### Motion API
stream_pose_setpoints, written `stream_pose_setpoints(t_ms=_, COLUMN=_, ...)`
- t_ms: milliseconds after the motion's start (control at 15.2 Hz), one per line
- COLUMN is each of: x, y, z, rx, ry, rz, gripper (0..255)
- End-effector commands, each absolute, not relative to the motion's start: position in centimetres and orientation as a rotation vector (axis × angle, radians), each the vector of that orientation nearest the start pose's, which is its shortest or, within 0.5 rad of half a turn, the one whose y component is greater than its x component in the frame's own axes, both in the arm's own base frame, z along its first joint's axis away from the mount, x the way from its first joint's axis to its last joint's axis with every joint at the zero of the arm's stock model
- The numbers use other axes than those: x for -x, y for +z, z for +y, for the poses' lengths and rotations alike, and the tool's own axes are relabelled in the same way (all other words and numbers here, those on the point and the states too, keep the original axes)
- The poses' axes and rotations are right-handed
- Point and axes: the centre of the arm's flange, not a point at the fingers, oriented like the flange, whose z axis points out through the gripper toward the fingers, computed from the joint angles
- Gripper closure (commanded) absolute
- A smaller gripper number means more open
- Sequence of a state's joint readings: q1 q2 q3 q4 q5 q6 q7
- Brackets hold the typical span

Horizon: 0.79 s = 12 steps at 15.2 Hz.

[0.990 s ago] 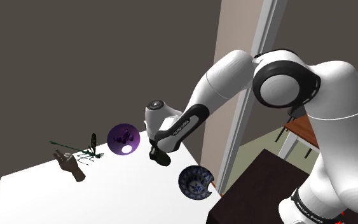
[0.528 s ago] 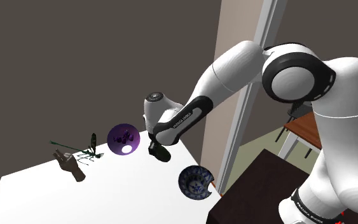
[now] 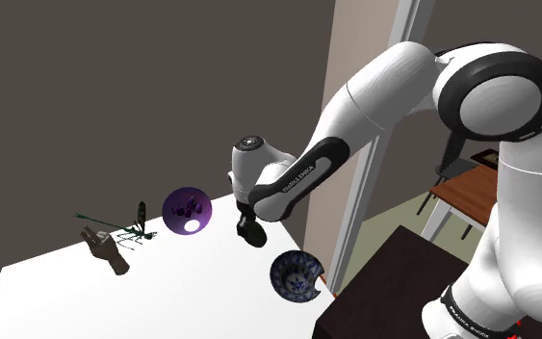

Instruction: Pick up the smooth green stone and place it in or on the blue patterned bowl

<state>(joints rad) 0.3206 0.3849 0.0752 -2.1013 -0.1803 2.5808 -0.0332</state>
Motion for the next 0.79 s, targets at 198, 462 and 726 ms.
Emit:
stream_pose_setpoints(t_ms=198, x=-48.1, y=24.8, z=21.0, rx=3.064, ry=-0.176, rz=-0.898, gripper=255)
stream_pose_setpoints(t_ms=462, x=-43.0, y=25.3, z=19.5, rx=3.064, ry=-0.176, rz=-0.898, gripper=255)
stream_pose_setpoints(t_ms=726, x=-39.4, y=25.1, z=18.5, rx=3.064, ry=-0.176, rz=-0.898, gripper=255)
